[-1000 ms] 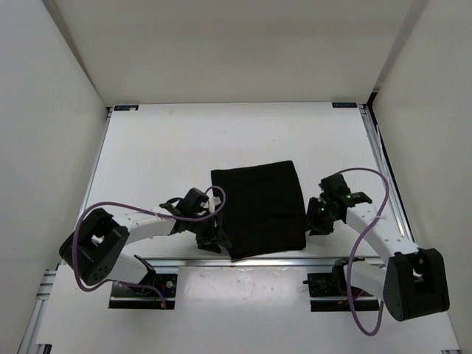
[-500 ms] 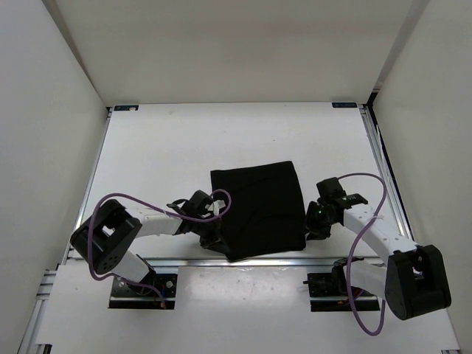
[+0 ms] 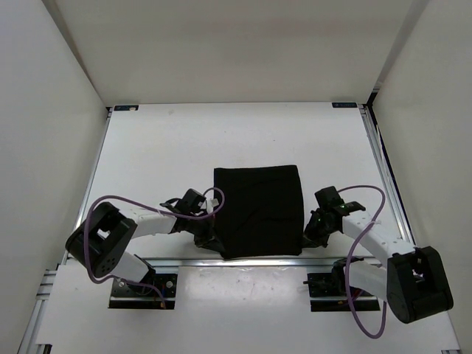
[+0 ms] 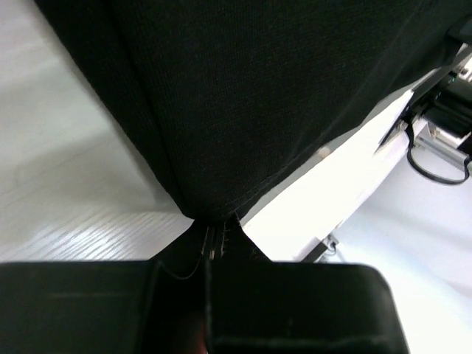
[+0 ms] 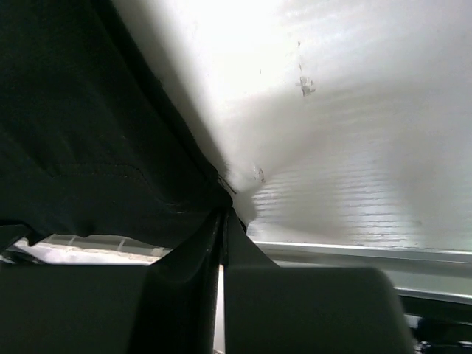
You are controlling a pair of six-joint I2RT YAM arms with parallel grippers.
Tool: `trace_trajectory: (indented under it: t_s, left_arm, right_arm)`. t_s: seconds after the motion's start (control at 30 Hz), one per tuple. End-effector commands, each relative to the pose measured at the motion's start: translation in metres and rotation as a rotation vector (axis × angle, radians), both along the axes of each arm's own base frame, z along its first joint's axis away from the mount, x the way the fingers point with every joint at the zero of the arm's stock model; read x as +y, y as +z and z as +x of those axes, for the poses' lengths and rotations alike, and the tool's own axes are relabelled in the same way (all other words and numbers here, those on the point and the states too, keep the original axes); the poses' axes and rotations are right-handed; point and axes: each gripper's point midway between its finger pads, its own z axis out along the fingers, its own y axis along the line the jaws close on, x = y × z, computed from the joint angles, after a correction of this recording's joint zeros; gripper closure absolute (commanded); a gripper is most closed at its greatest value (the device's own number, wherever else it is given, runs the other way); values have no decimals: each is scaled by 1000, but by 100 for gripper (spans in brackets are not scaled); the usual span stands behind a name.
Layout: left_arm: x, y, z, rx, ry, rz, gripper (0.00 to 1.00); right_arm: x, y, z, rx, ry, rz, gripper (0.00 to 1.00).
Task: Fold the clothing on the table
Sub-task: Fold the skirt
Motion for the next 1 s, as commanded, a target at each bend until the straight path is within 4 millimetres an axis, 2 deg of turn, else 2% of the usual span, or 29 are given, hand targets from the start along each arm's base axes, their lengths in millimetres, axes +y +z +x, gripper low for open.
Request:
trace_trajectory:
  t_s: [0.0, 0.2, 0.23, 0.3, 0.4, 0.53, 0.63, 0.73, 0.87, 0.93, 0.97]
  left_arm:
    - [10, 3, -12, 12, -42, -15, 100]
    - [16, 25, -26, 18, -121, -52, 100]
    - [14, 30, -30, 21, -138, -67, 100]
    - [14, 40, -37, 25, -153, -87, 100]
    - [13, 53, -36, 16, -140, -115, 100]
    - [12, 77, -21, -13, -80, -158, 100]
    - [14, 90, -3, -41, -14, -176, 100]
    - [15, 99, 15, -57, 66, -195, 100]
    - [17, 106, 51, -72, 203, -243, 100]
    - [19, 109, 72, -111, 267, -250, 100]
    - [17, 108, 81, -113, 298, -254, 100]
  right_arm:
    - [-1, -3, -17, 42, -21, -13, 100]
    - [6, 14, -38, 103, -41, 49, 100]
    - [6, 18, -37, 90, -39, 59, 100]
    - [11, 30, -42, 103, -26, 74, 100]
    - [16, 51, -45, 88, -17, 74, 100]
    - [25, 93, -28, -6, -33, 128, 100]
    - [25, 115, -11, -59, -69, 179, 100]
    - [23, 129, 13, -124, -84, 209, 100]
    - [13, 132, 50, -196, -91, 181, 100]
    - [11, 127, 64, -205, -89, 172, 100]
    - [9, 129, 77, -240, -91, 170, 100]
